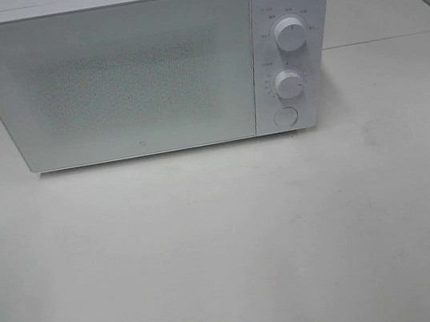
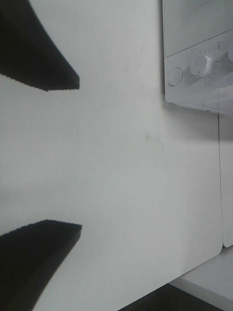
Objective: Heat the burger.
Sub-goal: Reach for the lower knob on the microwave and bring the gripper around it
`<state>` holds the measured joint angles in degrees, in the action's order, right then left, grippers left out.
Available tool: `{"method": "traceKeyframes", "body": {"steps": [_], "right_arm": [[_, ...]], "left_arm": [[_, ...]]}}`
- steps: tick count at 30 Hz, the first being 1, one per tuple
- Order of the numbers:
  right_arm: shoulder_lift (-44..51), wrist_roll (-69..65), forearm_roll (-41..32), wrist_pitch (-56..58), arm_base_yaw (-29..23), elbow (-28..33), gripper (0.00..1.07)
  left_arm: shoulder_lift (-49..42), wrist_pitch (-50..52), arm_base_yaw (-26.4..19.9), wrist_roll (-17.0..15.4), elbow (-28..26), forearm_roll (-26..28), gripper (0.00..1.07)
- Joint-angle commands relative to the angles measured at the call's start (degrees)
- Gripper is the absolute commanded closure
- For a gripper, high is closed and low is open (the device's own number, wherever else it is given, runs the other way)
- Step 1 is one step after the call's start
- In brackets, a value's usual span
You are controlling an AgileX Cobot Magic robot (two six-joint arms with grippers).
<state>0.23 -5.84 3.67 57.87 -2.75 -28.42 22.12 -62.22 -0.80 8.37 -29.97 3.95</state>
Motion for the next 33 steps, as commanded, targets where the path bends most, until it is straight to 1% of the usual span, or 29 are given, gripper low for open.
{"method": "traceKeyframes", "body": {"steps": [1,2,3,4,5,7,10,11,33], "right_arm": [[1.7,0.5,-0.1,-0.7,0.2,-0.1,0.34],[1.7,0.5,-0.1,-0.7,0.2,-0.1,0.34],[1.7,0.5,-0.1,-0.7,0.2,-0.1,0.34],[1.7,0.5,-0.1,-0.7,0.2,-0.1,0.34],[1.7,0.5,-0.1,-0.7,0.2,-0.1,0.34],[1.7,0.5,-0.1,-0.7,0.2,-0.1,0.34],[1.7,0.5,-0.1,-0.7,0.2,-0.1,0.34],[1.7,0.5,-0.1,-0.7,0.2,-0.1,0.34],[1.7,0.5,-0.1,-0.7,0.2,-0.1,0.34]], "left_arm": [[-6.7,0.9,-0.1,-0.1,0.2,-0.2,0.09],[-6.7,0.9,-0.1,-0.1,0.2,-0.2,0.09],[-11.0,0.9,-0.1,-0.1,0.2,-0.2,0.09],[-13.2,0.9,-0.1,-0.1,0.2,-0.2,0.09],[-13.2,0.9,-0.1,-0.1,0.2,-0.2,0.09],[-19.9,0.9,-0.1,-0.1,0.3,-0.2,0.09],[-21.3,0.9,-0.1,-0.1,0.3,-0.2,0.09],[-23.4,0.9,-0.1,-0.1,0.3,-0.2,0.09],[-23.3,0.9,-0.1,-0.1,0.3,-0.1,0.09]]}}
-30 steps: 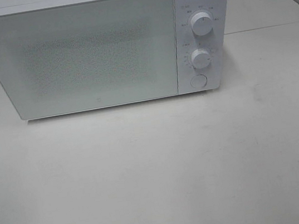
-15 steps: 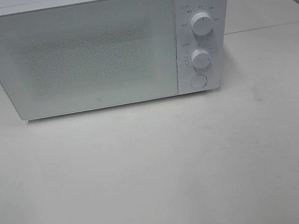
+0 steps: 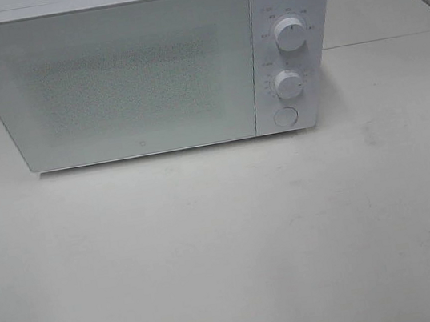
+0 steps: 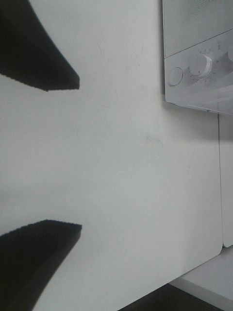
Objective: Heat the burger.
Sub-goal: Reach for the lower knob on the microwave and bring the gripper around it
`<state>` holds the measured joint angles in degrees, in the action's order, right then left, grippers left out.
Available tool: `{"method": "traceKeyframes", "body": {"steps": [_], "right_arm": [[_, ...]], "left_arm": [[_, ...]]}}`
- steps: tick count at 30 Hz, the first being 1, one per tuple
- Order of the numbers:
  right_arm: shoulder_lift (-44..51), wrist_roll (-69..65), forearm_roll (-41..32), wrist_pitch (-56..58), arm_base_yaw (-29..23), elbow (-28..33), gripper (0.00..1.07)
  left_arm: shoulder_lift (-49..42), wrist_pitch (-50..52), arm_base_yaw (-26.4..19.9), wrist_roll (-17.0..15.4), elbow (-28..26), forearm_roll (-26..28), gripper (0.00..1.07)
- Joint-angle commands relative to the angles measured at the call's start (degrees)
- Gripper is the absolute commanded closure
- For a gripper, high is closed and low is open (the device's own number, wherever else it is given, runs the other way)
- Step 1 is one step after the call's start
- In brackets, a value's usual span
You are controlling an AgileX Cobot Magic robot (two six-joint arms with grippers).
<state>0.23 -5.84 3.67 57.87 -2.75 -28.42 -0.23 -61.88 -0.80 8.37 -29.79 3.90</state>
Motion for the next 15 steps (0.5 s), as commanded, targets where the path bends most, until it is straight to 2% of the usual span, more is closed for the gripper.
{"method": "traceKeyframes", "body": {"steps": [1,15], "right_arm": [[1.7,0.5,-0.1,-0.7,0.2,-0.1,0.34],[1.7,0.5,-0.1,-0.7,0.2,-0.1,0.34]], "left_arm": [[-1.0,0.6,-0.1,-0.1,0.2,-0.1,0.09],[-1.0,0.6,-0.1,-0.1,0.2,-0.1,0.09]]}}
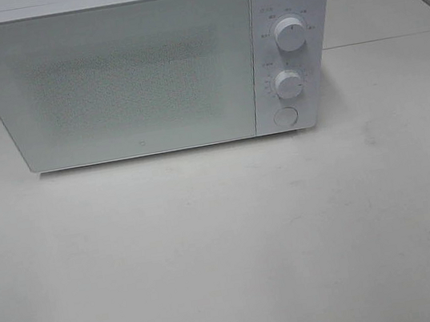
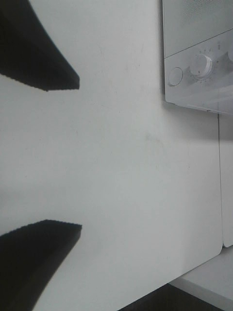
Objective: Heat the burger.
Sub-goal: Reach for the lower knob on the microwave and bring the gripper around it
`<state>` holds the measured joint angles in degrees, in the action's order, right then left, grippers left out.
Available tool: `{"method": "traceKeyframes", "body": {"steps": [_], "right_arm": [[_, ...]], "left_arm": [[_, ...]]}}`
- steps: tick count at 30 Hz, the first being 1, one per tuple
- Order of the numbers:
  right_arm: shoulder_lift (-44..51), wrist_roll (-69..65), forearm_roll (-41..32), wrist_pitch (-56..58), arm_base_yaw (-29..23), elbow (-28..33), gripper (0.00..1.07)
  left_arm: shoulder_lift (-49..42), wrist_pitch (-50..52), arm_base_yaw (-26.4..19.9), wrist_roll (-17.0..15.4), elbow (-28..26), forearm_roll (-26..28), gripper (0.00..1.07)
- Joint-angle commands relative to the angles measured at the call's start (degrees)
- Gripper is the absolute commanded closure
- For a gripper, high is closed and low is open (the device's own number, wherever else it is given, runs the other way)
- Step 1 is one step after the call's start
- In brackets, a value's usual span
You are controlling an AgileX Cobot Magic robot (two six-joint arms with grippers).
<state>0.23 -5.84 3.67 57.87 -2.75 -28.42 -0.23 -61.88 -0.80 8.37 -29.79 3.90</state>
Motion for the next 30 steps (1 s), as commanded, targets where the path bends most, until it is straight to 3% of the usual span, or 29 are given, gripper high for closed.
{"method": "traceKeyframes", "body": {"steps": [1,12,30], "right_arm": [[1.7,0.5,-0.1,-0.7,0.2,-0.1,0.34],[-1.1,0.5,0.0,-4.3,0.2,-2.6,0.34],[-21.5,0.5,-0.1,-30.4,0.2,-2.3,0.34]], "left_arm": [[-1.0,0.6,-0.1,-0.1,0.2,-0.1,0.09],[-1.0,0.6,-0.1,-0.1,0.2,-0.1,0.09],[-1.0,0.6,-0.1,-0.1,0.2,-0.1,0.09]]}}
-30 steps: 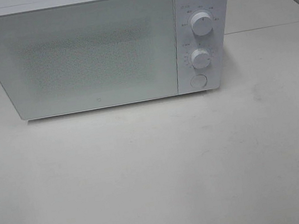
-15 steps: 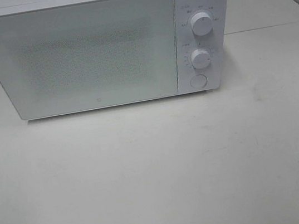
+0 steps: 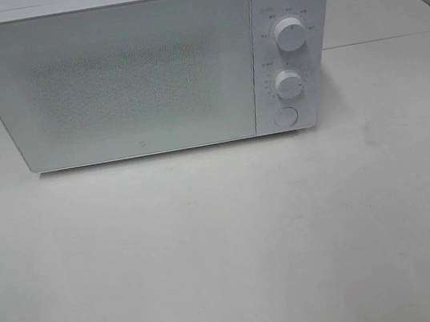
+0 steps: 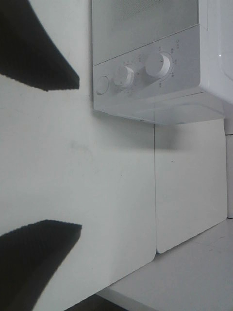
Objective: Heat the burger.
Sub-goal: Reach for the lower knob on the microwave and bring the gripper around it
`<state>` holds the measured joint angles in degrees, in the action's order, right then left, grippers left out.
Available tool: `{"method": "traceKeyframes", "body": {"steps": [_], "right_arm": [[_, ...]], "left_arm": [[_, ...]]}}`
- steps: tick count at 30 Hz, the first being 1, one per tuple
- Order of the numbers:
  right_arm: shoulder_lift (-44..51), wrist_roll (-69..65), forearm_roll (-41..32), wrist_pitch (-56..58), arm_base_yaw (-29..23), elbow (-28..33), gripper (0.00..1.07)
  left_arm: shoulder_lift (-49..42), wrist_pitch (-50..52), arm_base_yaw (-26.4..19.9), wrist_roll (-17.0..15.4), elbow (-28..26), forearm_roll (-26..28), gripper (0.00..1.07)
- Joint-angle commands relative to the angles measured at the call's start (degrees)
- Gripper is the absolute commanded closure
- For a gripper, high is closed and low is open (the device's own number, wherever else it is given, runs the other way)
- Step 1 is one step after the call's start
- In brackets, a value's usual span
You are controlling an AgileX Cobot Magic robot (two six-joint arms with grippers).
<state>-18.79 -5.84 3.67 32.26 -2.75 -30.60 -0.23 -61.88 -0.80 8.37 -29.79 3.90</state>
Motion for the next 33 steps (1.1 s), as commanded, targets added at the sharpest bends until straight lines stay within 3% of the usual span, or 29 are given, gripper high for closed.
{"method": "traceKeyframes", "body": {"steps": [1,24,26,33], "right_arm": [[-4.8,0.5,-0.2,-7.2,0.2,-0.2,0.34],[-30.4,-1.9,-0.2,-34.0,0.2,0.1,0.34],[-33.7,-1.9,-0.2,-43.7,0.2,2.6,0.34],[-38.8,-1.5,-0.3,-56.8,-0.2,6.9,0.34]], "left_arm": [[-1.0,0.6,-0.1,-0.1,0.2,-0.1,0.09],[-1.0,0.6,-0.1,-0.1,0.2,-0.1,0.09],[-1.0,0.6,-0.1,-0.1,0.2,-0.1,0.09],[-1.0,0.6,-0.1,-0.1,0.2,-0.1,0.09]]}}
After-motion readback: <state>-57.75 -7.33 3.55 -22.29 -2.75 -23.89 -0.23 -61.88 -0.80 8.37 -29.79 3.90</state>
